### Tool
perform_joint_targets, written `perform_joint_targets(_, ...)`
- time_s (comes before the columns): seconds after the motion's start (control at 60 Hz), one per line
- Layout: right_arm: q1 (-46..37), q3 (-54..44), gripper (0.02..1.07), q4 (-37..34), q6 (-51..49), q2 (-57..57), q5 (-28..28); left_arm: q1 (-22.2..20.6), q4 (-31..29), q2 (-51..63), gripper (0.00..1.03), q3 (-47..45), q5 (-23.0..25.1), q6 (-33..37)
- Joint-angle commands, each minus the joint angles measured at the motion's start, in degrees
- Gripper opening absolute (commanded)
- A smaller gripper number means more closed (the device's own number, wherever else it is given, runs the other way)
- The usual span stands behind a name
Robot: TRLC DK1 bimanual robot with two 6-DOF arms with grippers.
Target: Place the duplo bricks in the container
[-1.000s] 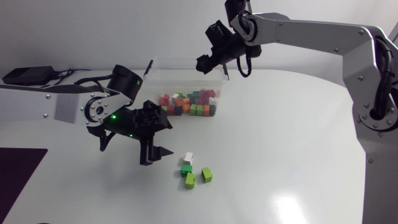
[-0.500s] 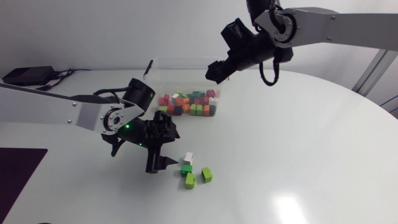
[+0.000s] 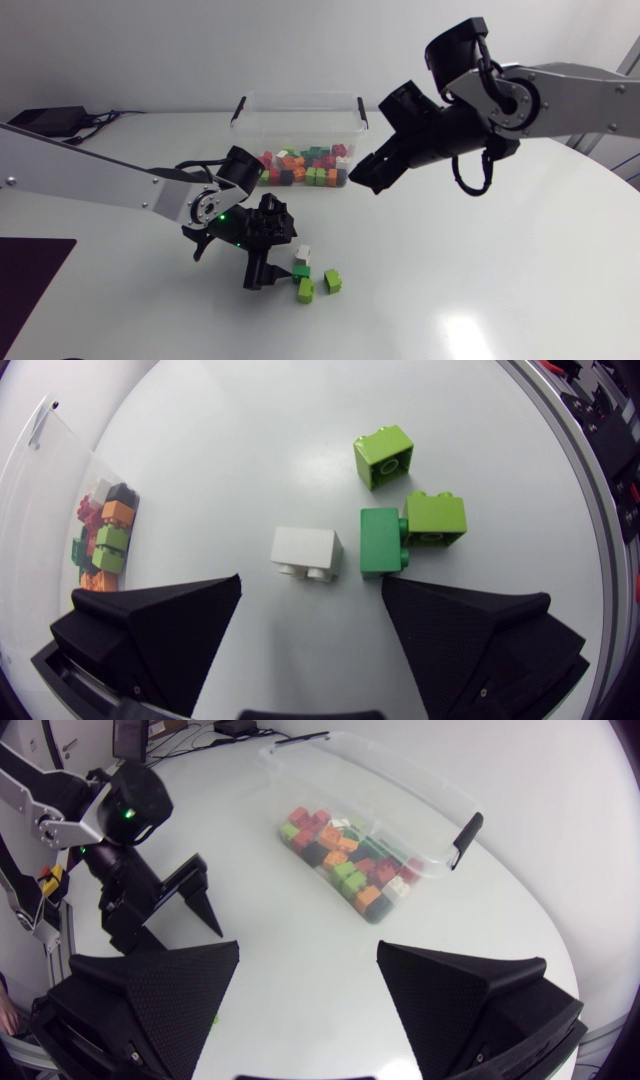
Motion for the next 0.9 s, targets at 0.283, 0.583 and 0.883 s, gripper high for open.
perform_joint_targets(0.283,4.77,-12.39,1.02,-0.53,0.09,-6.56,0.17,-2.47,0.35,3.53,0.97,4.56,0.21,1.26)
perform_joint_targets(0.583,9.87,-14.06,1.02,-4.05,2.46,-6.74,4.65,-3.52,-1.41,6.34,0.84,7.28,0.13,0.47)
perform_joint_targets(0.883,12.42,-14.14,1.02,-4.75,3.17,-3.93,6.05,-2.91,-6.77,7.83,0.36,9.83,0.04,0.65)
